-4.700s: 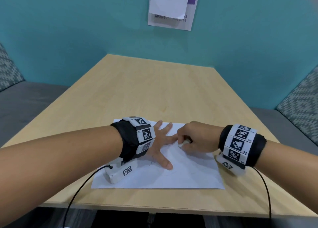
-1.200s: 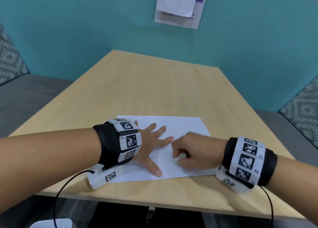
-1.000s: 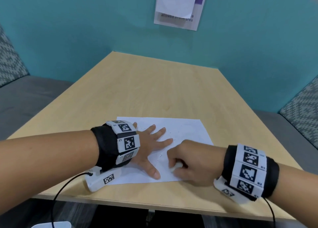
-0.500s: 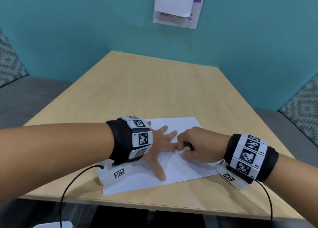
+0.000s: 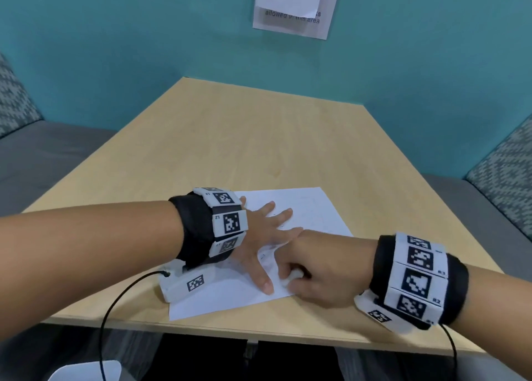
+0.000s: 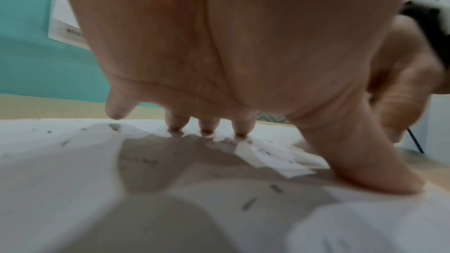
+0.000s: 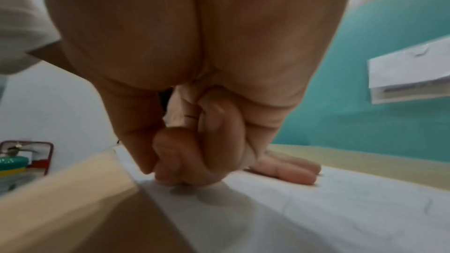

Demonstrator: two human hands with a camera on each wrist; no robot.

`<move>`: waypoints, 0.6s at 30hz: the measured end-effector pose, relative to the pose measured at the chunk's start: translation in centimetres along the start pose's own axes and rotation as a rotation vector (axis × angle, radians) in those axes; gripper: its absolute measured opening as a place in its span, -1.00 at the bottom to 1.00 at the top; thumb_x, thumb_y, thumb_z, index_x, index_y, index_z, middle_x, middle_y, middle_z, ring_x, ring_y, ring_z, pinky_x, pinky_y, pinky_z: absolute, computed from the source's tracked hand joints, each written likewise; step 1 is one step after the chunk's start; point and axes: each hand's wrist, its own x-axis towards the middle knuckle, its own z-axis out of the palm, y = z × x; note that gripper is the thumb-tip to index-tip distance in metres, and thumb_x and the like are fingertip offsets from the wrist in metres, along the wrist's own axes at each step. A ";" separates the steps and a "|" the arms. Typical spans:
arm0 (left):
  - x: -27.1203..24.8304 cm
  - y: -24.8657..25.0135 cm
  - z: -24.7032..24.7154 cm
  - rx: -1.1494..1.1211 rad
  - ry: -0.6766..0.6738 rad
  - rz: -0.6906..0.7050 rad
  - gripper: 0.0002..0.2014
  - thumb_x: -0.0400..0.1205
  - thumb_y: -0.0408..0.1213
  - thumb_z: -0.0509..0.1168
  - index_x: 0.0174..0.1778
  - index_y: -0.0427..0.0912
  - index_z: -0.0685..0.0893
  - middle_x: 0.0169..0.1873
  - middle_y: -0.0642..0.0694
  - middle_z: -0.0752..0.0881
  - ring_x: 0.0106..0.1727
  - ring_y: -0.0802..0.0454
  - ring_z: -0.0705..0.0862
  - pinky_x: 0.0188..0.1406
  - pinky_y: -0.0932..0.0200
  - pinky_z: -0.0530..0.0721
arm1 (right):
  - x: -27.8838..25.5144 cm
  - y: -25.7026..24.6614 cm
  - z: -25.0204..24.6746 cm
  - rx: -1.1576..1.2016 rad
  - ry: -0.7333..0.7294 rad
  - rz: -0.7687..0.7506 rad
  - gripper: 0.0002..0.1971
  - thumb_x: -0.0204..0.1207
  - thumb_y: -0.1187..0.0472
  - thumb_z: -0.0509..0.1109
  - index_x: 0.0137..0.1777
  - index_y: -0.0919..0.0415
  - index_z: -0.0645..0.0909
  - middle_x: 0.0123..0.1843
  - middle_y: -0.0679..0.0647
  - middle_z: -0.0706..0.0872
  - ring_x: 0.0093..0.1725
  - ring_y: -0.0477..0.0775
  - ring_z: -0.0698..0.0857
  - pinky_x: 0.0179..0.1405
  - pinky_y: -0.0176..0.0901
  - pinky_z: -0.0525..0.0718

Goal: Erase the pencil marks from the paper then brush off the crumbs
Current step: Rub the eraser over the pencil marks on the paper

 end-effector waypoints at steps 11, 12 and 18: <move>0.2 -0.4 -0.1 0.010 -0.005 -0.011 0.16 0.39 0.44 0.41 0.62 0.47 -0.39 0.70 0.03 -0.44 0.71 -0.21 -0.39 0.46 -0.71 -0.18 | -0.3 1.9 -1.5 -0.023 0.043 0.135 -0.97 0.48 0.17 0.33 -0.12 0.02 0.56 -0.34 -0.18 0.57 -0.37 -0.20 0.51 -0.29 -0.29 0.47; 0.3 -0.4 -0.1 0.016 -0.010 -0.013 0.17 0.39 0.44 0.40 0.60 0.47 -0.42 0.69 0.04 -0.45 0.71 -0.21 -0.39 0.46 -0.72 -0.18 | -0.3 2.8 -2.1 -0.021 0.072 0.184 -0.97 0.48 0.17 0.33 -0.12 0.02 0.57 -0.32 -0.16 0.61 -0.35 -0.19 0.52 -0.26 -0.25 0.47; 0.2 -0.4 -0.2 0.016 -0.011 -0.008 0.16 0.41 0.41 0.41 0.63 0.44 -0.38 0.70 0.00 -0.44 0.71 -0.25 -0.40 0.45 -0.73 -0.18 | -0.3 0.8 -0.9 -0.016 0.016 0.069 -0.98 0.48 0.20 0.35 -0.11 0.09 0.59 -0.38 -0.22 0.52 -0.39 -0.24 0.50 -0.38 -0.44 0.42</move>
